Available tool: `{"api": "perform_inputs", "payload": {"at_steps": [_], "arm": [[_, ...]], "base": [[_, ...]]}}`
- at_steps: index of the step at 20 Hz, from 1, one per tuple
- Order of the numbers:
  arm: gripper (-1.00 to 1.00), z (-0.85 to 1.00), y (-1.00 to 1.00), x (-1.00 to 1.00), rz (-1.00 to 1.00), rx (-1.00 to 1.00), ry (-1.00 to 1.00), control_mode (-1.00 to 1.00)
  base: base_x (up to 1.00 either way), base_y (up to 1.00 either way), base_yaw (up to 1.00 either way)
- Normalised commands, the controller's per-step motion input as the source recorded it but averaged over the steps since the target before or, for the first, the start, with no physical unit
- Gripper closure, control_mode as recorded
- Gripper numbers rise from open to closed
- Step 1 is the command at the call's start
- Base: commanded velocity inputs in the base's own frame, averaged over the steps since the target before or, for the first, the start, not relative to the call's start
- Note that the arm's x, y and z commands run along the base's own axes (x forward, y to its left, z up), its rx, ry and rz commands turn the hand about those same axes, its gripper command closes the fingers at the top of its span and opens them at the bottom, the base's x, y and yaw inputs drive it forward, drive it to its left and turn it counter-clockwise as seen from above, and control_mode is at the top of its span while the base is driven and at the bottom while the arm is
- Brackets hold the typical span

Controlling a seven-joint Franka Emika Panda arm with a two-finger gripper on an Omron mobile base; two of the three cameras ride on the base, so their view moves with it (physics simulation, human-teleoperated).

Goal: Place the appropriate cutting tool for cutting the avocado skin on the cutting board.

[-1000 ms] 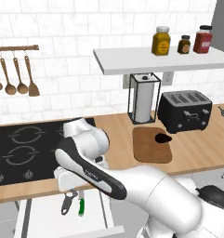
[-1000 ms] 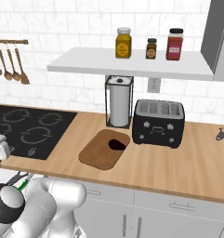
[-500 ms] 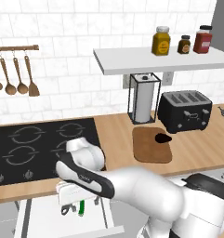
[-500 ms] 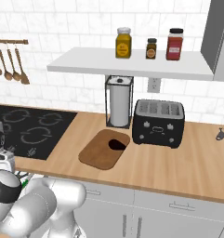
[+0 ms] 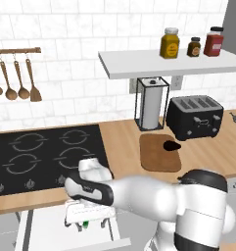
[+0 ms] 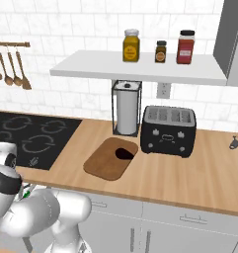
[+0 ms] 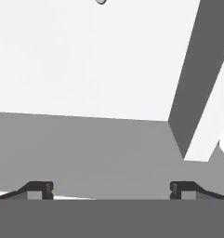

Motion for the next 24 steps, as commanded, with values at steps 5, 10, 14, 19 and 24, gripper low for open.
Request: {"api": "perform_inputs", "payload": {"at_steps": [5, 10, 14, 19, 24], "arm": [[-1.00, -0.60, 0.25, 0.04, -0.02, -0.05, 0.21, -1.00], [-1.00, -0.43, 0.22, 0.00, -0.01, -0.04, 0.22, -1.00], [-1.00, -0.08, 0.08, -0.26, -0.01, -0.06, 0.19, -1.00], [-1.00, 0.00, 0.00, -0.63, -0.03, -0.03, 0.22, -1.00], [-1.00, 0.00, 0.00, -0.75, -0.05, 0.00, 0.29, -1.00]], "base": [[0.00, 0.00, 0.00], [0.00, 0.00, 0.00], [0.00, 0.00, 0.00], [0.00, 0.00, 0.00], [0.00, 0.00, 0.00]]}}
